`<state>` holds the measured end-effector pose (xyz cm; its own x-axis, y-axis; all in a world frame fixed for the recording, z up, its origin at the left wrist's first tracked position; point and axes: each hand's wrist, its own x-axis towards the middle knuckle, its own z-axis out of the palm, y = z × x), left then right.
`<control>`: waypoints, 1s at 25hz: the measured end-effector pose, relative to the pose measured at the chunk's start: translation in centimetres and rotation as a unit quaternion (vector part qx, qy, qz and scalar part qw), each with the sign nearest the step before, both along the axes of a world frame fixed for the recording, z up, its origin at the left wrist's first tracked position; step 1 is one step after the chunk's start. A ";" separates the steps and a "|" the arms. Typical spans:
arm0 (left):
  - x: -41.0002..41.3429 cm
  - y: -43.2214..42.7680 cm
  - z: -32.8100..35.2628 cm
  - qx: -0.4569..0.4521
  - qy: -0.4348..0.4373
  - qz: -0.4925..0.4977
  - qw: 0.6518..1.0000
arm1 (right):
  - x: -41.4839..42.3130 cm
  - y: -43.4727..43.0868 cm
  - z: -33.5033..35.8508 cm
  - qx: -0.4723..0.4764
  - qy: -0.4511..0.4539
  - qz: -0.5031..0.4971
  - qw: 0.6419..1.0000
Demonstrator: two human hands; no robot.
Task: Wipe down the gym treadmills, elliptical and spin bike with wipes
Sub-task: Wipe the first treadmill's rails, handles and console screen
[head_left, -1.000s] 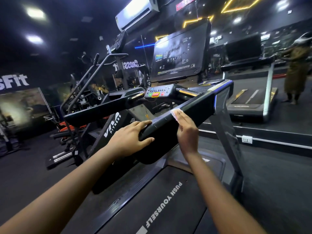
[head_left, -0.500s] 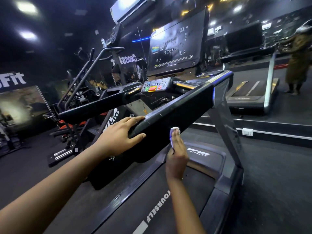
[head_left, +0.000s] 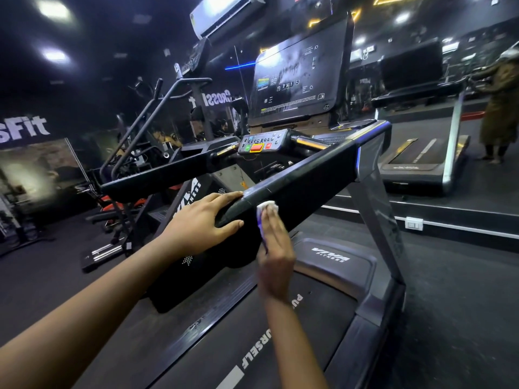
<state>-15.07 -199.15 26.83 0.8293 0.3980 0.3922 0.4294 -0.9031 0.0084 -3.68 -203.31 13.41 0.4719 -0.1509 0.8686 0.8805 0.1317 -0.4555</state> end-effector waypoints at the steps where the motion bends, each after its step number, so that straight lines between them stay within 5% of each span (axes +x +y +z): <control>1: 0.0 0.0 0.0 0.000 0.001 0.003 1.000 | 1.6 0.4 0.1 0.002 0.021 -0.011 1.000; 8: 0.0 0.1 0.1 -0.011 0.001 -0.007 1.000 | 7.9 0.2 0.2 0.085 0.280 0.030 0.956; 15: 0.1 -0.3 0.4 -0.015 0.026 0.016 0.999 | 1.2 0.6 1.4 0.031 0.034 0.055 0.997; 20: 0.6 -0.6 2.5 -0.102 0.113 0.008 0.988 | 6.7 1.1 0.5 0.029 0.149 0.035 0.988; 25: 4.1 -0.4 2.8 -0.094 0.133 0.031 0.986 | 11.5 0.0 1.2 0.028 0.275 0.039 0.960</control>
<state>-10.93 -199.52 29.65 0.8648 0.4960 0.0779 0.4933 -0.8683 0.0525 7.78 -203.34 14.56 0.8691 -0.1352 0.4757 0.4945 0.2248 -0.8396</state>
